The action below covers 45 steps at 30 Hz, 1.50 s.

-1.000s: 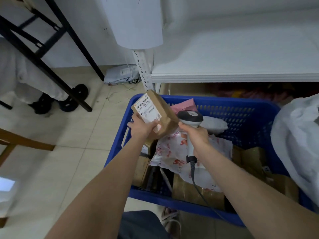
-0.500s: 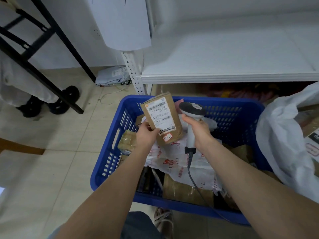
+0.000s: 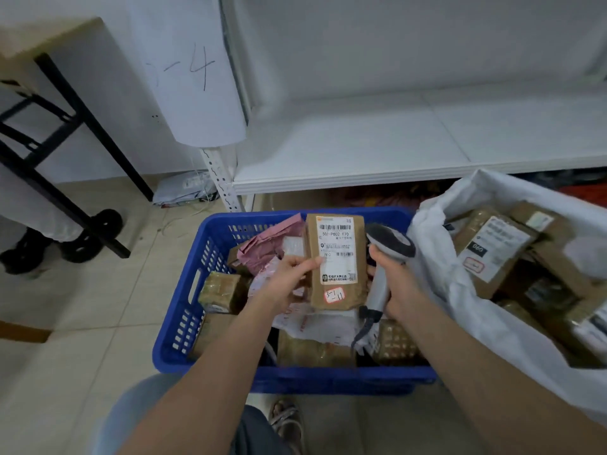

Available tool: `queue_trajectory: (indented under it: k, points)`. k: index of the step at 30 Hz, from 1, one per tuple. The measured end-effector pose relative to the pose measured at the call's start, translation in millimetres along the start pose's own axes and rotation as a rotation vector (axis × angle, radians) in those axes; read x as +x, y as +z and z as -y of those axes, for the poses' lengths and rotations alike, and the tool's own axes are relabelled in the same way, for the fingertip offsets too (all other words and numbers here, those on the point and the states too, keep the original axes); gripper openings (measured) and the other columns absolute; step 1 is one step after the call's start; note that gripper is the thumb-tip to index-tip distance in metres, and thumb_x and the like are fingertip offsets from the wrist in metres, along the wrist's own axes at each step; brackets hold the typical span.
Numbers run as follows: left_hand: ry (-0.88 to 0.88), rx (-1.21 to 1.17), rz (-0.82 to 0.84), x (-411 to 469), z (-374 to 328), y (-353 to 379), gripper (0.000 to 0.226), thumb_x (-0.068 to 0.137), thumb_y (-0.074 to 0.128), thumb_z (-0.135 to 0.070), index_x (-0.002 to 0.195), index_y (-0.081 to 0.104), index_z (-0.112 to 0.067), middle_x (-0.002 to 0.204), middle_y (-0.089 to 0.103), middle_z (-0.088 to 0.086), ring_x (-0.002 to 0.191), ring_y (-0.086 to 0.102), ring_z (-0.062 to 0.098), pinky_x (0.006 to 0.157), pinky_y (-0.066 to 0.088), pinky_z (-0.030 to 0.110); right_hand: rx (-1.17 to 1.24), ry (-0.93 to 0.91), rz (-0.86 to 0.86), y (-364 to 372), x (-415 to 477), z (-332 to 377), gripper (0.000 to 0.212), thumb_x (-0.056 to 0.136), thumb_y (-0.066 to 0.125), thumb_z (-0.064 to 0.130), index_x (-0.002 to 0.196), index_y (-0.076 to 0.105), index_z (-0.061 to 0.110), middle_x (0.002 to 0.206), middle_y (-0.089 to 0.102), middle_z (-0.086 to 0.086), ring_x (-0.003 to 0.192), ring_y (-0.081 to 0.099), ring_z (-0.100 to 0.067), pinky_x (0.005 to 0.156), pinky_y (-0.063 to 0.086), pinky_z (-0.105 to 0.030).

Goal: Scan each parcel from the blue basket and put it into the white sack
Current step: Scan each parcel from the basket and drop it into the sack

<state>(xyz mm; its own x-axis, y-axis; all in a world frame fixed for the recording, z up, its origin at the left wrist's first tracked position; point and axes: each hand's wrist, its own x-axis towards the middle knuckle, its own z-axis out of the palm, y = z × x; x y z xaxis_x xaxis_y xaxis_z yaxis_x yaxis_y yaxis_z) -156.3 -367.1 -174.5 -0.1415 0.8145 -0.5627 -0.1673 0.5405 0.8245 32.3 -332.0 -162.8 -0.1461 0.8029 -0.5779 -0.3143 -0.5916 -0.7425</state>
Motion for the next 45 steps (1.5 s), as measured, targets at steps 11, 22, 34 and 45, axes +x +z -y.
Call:
queue_trajectory:
  k: [11, 22, 34, 45]
  points:
    - [0.088, -0.009, 0.067, -72.2, 35.5, 62.6, 0.083, 0.053, 0.089, -0.034, 0.123, 0.046, -0.017, 0.119, 0.064, 0.009, 0.108, 0.062, 0.027, 0.086, 0.052, 0.044, -0.265, -0.194, -0.11, -69.2, -152.4, 16.1, 0.014, 0.086, 0.071, 0.02, 0.09, 0.067, 0.006, 0.065, 0.067, -0.007, 0.051, 0.057, -0.013, 0.048, 0.047, -0.022]
    - [0.127, 0.02, 0.075, -86.2, 59.3, 95.4, 0.064, 0.063, 0.084, -0.027, 0.117, 0.049, -0.02, 0.118, 0.064, 0.011, 0.107, 0.061, 0.03, 0.078, 0.053, 0.042, -0.305, -0.172, -0.13, -88.9, -210.2, -11.0, 0.018, 0.085, 0.068, 0.012, 0.069, 0.065, 0.006, 0.047, 0.059, -0.003, 0.041, 0.048, -0.013, 0.047, 0.043, -0.025]
    - [0.117, 0.039, 0.057, -86.9, 59.4, 97.7, 0.07, 0.061, 0.084, -0.029, 0.12, 0.047, -0.02, 0.119, 0.064, 0.012, 0.106, 0.061, 0.029, 0.073, 0.05, 0.038, -0.358, -0.188, -0.156, -95.1, -224.5, -8.4, 0.019, 0.083, 0.066, 0.01, 0.064, 0.063, 0.007, 0.048, 0.058, -0.001, 0.044, 0.05, -0.011, 0.049, 0.045, -0.023]
    - [0.128, 0.04, 0.061, -85.9, 55.8, 100.3, 0.066, 0.07, 0.08, -0.022, 0.125, 0.044, -0.016, 0.12, 0.062, 0.013, 0.102, 0.06, 0.025, 0.07, 0.047, 0.036, -0.358, -0.19, -0.15, -95.6, -223.2, -5.4, 0.019, 0.084, 0.064, 0.008, 0.065, 0.062, 0.006, 0.051, 0.057, -0.003, 0.045, 0.049, -0.012, 0.047, 0.044, -0.022]
